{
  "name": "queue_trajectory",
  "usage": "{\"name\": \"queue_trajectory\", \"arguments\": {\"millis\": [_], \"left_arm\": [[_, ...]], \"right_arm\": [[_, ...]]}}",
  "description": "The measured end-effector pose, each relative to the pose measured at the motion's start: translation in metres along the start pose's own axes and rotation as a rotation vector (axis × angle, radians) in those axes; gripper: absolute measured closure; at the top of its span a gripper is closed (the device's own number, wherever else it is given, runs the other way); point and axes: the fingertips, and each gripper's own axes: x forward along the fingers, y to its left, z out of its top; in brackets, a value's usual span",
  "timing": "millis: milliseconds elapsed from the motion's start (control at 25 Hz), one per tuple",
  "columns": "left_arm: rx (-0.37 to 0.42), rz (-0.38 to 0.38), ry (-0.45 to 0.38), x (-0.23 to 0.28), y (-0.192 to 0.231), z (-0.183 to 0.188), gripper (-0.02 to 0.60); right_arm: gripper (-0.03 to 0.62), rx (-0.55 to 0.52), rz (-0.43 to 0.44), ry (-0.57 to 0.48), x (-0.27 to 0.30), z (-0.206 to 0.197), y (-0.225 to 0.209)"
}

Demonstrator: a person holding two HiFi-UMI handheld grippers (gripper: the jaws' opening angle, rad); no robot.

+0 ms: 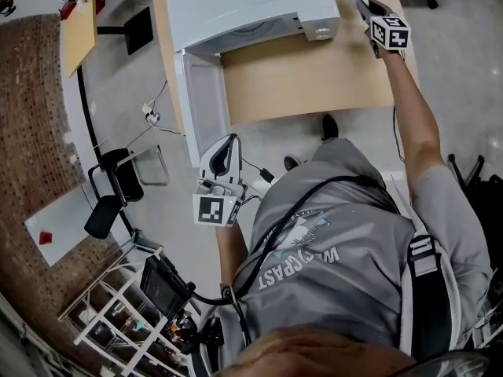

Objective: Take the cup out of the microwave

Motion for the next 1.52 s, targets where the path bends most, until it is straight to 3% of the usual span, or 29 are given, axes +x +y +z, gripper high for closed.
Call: {"name": "queue_trajectory", "arguments": {"millis": [640,1520], "left_arm": [[-0.012,-0.020,0.035,0.016,-0.004,-0.009,0.538],[-0.026,-0.046,0.051,0.014,-0.005,-0.021,0.538]], "right_arm": [[0.523,0.040,-0.031,0.055,0.021,-0.049,-0.016],[0.523,0.050,-0.061,-0.006,0.008,-0.072,-0.009]]}}
